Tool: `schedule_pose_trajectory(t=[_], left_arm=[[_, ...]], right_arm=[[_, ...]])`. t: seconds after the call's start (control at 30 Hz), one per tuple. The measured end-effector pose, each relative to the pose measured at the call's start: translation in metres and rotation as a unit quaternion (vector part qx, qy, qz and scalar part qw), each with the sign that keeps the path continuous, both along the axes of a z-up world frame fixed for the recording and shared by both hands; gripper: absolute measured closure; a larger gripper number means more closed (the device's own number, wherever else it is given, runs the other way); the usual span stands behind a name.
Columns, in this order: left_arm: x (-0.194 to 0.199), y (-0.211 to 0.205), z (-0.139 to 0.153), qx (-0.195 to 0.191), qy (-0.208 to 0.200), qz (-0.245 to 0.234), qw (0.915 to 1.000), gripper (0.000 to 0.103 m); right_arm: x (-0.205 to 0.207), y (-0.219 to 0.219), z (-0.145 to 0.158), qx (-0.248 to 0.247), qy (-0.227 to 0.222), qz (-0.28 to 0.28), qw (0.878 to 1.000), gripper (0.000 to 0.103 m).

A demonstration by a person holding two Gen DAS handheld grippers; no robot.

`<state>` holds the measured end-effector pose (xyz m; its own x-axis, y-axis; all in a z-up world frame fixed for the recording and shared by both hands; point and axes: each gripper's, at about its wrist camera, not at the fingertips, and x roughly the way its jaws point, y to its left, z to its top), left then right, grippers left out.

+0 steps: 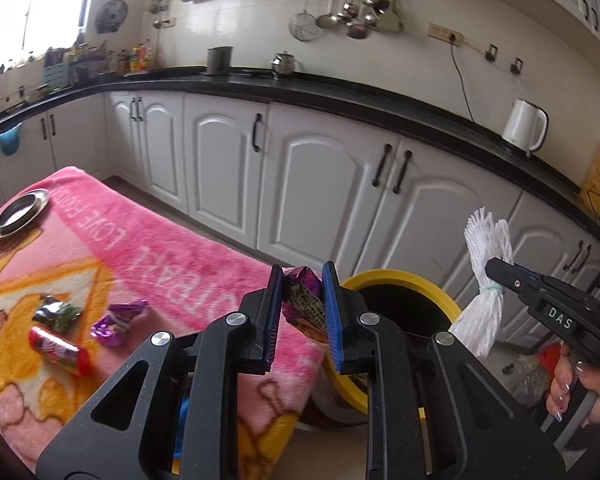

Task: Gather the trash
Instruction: 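Carry the candy wrapper and white tissue over the yellow bin with both tools, then open both tools to drop the wrapper and tissue into the bin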

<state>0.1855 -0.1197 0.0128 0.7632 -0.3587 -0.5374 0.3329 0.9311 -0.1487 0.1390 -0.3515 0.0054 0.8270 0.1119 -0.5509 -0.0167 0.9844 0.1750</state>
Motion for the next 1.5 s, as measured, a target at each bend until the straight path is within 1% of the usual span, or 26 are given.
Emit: schedule_pose_trajectory(t=[0.3, 0.5, 0.73, 0.83, 0.9, 1.13, 1.5], left_arm=[[0.003, -0.048, -0.017, 0.019, 0.008, -0.044, 0.9988, 0.089], [0.007, -0.079, -0.036, 0.029, 0.022, -0.077, 0.9964, 0.089], [0.013, -0.103, -0.056, 0.04, 0.039, -0.099, 0.9935, 0.089], [0.017, -0.11, -0.065, 0.043, 0.046, -0.107, 0.9923, 0.089], [0.021, -0.113, -0.072, 0.038, 0.059, -0.115, 0.9909, 0.089], [0.032, -0.118, -0.094, 0.04, 0.088, -0.119, 0.9882, 0.089], [0.043, -0.124, -0.113, 0.045, 0.119, -0.115, 0.9853, 0.087]], right_arm=[[-0.001, -0.03, -0.022, -0.015, 0.021, -0.038, 0.999, 0.087], [0.0, -0.047, -0.041, -0.011, 0.041, -0.06, 0.997, 0.087], [0.006, -0.067, -0.063, 0.001, 0.063, -0.08, 0.995, 0.087], [0.008, -0.073, -0.073, 0.008, 0.074, -0.084, 0.994, 0.087], [0.011, -0.075, -0.081, 0.01, 0.083, -0.085, 0.993, 0.087], [0.018, -0.082, -0.104, 0.021, 0.111, -0.086, 0.99, 0.085], [0.026, -0.085, -0.125, 0.03, 0.139, -0.085, 0.986, 0.082]])
